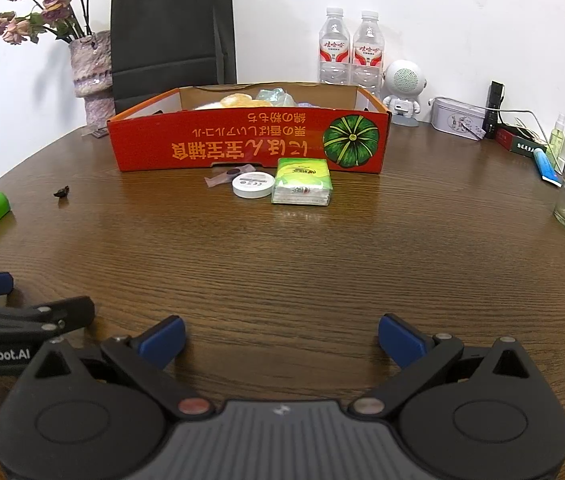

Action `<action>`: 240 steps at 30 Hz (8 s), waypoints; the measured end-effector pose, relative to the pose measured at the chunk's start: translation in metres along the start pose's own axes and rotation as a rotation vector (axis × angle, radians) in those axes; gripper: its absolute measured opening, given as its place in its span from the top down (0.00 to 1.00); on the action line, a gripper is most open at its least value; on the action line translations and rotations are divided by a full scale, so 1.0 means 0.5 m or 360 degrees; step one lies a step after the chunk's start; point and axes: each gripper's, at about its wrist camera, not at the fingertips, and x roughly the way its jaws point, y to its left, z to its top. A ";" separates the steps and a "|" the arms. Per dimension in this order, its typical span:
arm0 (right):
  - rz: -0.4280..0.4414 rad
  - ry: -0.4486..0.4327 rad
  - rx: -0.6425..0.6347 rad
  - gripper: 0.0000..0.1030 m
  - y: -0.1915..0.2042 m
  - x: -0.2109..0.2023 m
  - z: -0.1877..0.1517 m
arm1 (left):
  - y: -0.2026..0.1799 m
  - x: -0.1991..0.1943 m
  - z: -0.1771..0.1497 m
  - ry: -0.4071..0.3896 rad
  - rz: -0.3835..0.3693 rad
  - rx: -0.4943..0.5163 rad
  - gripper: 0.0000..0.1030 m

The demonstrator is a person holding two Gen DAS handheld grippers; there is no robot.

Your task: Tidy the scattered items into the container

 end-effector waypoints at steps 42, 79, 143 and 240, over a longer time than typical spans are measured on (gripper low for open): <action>0.0282 -0.0066 -0.0164 0.26 0.069 0.248 0.257 | 0.231 0.223 0.198 -0.0050 0.0049 -0.0057 0.80; 0.0609 -0.0061 -0.0442 0.98 0.156 0.241 0.209 | 0.170 0.147 0.162 -0.0209 -0.0087 0.0048 0.85; 0.0221 0.0448 0.0174 0.12 -0.120 0.071 0.551 | -0.015 0.079 0.526 0.0304 0.0023 0.0026 0.00; 0.0115 0.0029 -0.0040 0.56 -0.079 0.210 0.206 | -0.057 0.174 0.205 -0.0069 -0.0419 0.0178 0.11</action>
